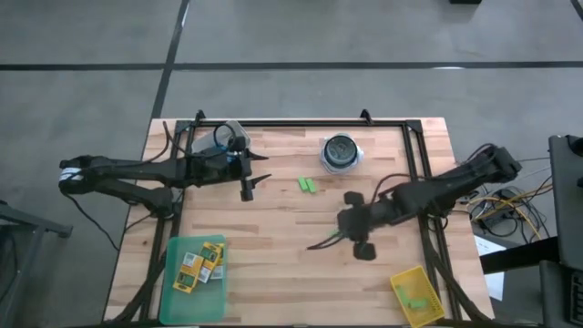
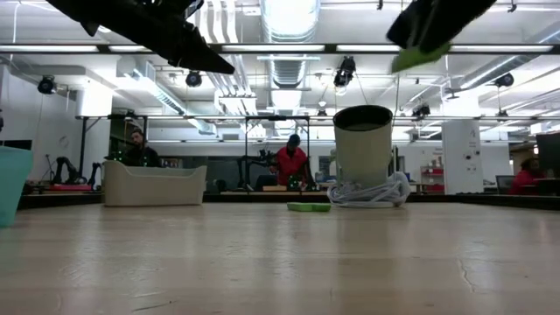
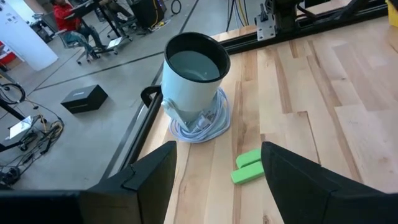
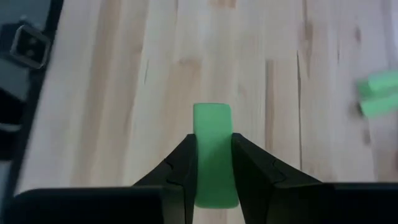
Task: Pick & Place School Supplies
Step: Put the green eraser into the yellow bin
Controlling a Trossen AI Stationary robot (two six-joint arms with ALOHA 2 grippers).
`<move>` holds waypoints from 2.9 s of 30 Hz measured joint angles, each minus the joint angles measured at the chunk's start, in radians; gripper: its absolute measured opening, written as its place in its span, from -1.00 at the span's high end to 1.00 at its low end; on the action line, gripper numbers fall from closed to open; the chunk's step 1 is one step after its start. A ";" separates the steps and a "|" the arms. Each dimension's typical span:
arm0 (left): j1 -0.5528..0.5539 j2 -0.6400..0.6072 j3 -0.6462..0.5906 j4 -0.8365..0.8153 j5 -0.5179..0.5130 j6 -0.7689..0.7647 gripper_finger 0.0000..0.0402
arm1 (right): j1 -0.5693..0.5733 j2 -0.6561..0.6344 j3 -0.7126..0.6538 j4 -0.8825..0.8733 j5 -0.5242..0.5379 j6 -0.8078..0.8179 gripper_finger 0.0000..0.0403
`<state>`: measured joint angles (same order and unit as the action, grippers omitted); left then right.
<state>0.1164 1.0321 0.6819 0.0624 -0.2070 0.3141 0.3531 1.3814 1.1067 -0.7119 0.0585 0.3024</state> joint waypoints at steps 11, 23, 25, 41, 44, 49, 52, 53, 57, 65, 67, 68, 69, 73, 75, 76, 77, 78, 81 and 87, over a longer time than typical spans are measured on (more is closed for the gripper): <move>0.000 0.000 0.000 0.000 0.000 0.000 -0.20 | 0.078 -0.099 0.121 -0.320 -0.148 0.300 0.62; 0.000 0.000 0.000 0.000 0.000 0.000 -0.20 | 0.282 -0.114 0.094 -0.403 -0.246 0.500 0.62; 0.000 0.000 0.000 0.000 0.000 0.000 -0.20 | 0.317 -0.112 0.084 -0.407 -0.277 0.546 0.62; 0.000 0.000 0.000 0.000 0.000 0.000 -0.20 | 0.506 -0.111 -0.121 -0.283 -0.405 0.815 0.61; 0.000 0.000 0.000 0.000 0.000 0.000 -0.20 | 0.528 -0.111 -0.171 -0.187 -0.435 0.818 0.61; 0.000 0.000 0.000 0.000 0.000 0.000 -0.20 | 0.544 -0.111 -0.234 -0.099 -0.438 0.817 0.61; 0.000 0.000 0.000 0.000 0.000 0.000 -0.20 | 0.544 -0.111 -0.273 -0.043 -0.437 0.817 0.61; 0.000 0.000 0.000 0.000 0.000 0.000 -0.20 | 0.544 -0.111 -0.288 -0.014 -0.437 0.812 0.61; 0.000 0.000 0.000 0.000 0.000 0.000 -0.20 | 0.544 -0.111 -0.344 0.090 -0.437 0.790 0.61; 0.000 0.000 0.000 0.000 0.000 0.000 -0.20 | 0.544 -0.111 -0.399 0.105 -0.450 0.797 0.57; 0.000 0.000 0.000 0.000 0.000 0.000 -0.20 | 0.544 -0.111 -0.410 0.105 -0.450 0.798 0.55; 0.000 0.000 0.000 0.000 0.000 0.000 -0.20 | 0.544 -0.111 -0.415 0.104 -0.451 0.798 0.55; 0.000 0.000 0.000 0.000 0.000 0.000 -0.20 | 0.544 -0.111 -0.420 0.104 -0.452 0.798 0.54; 0.000 0.000 0.000 0.000 0.000 0.000 -0.20 | 0.544 -0.111 -0.434 0.105 -0.452 0.813 0.50; 0.000 0.000 0.000 0.000 0.000 0.000 -0.20 | 0.544 -0.111 -0.441 0.104 -0.453 0.827 0.47; 0.000 0.000 0.000 0.000 0.000 0.000 -0.20 | 0.544 -0.111 -0.443 0.104 -0.453 0.829 0.46; 0.000 0.000 0.000 0.000 0.000 0.000 -0.20 | 0.544 -0.111 -0.446 0.104 -0.452 0.829 0.45; 0.000 0.000 0.000 0.000 0.000 0.000 -0.20 | 0.544 -0.111 -0.447 0.104 -0.452 0.829 0.44; 0.000 0.000 0.000 0.000 0.000 0.000 -0.20 | 0.544 -0.111 -0.453 0.104 -0.452 0.832 0.42; 0.000 0.000 0.000 0.000 0.000 0.000 -0.20 | 0.544 -0.111 -0.460 0.103 -0.452 0.832 0.34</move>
<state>0.1163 1.0321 0.6819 0.0624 -0.2072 0.3141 0.8974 1.2705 0.6465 -0.6090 -0.3939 1.1342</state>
